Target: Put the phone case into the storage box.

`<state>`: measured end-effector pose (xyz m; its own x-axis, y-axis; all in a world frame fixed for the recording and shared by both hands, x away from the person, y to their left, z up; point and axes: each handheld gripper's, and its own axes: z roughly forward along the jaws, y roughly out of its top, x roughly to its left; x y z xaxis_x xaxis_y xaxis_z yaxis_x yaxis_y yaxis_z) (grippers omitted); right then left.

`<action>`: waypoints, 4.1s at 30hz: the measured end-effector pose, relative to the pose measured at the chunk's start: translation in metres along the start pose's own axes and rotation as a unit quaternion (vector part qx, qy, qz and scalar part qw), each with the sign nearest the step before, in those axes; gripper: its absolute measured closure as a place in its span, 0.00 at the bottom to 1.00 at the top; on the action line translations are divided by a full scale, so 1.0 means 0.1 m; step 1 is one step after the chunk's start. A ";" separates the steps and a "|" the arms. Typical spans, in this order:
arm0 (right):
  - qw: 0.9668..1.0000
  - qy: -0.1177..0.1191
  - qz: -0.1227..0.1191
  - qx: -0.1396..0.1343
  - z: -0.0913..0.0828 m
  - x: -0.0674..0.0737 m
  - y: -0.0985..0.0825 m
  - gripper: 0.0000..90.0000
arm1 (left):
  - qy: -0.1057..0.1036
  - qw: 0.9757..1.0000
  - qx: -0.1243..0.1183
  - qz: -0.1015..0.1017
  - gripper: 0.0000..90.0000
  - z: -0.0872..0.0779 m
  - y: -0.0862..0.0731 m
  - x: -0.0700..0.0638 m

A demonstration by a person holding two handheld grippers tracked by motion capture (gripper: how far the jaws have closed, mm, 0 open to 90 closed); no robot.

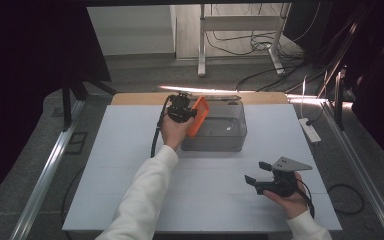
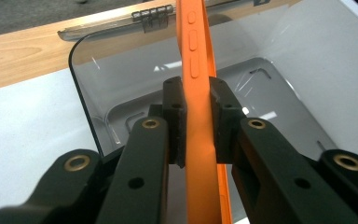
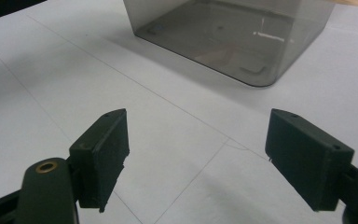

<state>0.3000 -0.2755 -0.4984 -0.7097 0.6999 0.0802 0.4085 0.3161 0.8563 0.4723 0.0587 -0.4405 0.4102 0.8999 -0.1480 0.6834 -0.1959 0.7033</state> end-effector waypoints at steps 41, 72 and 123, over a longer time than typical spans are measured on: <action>1.000 0.001 -0.006 0.001 0.00 0.00 0.01 0.24 | 0.052 0.999 0.005 -0.010 0.88 0.12 -0.15 0.00; 1.000 0.005 -0.005 -0.004 0.00 0.00 0.03 0.24 | 0.076 0.997 0.001 -0.019 0.88 0.15 -0.18 -0.02; 0.999 0.027 -0.036 -0.011 0.10 -0.03 0.08 0.24 | 0.135 0.990 0.020 -0.030 0.88 0.18 -0.16 -0.13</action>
<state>0.3110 -0.2683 -0.4966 -0.7671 0.6400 0.0440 0.3423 0.3504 0.8718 0.4671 0.0431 -0.4626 0.1949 0.9808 0.0060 0.7272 -0.1486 0.6701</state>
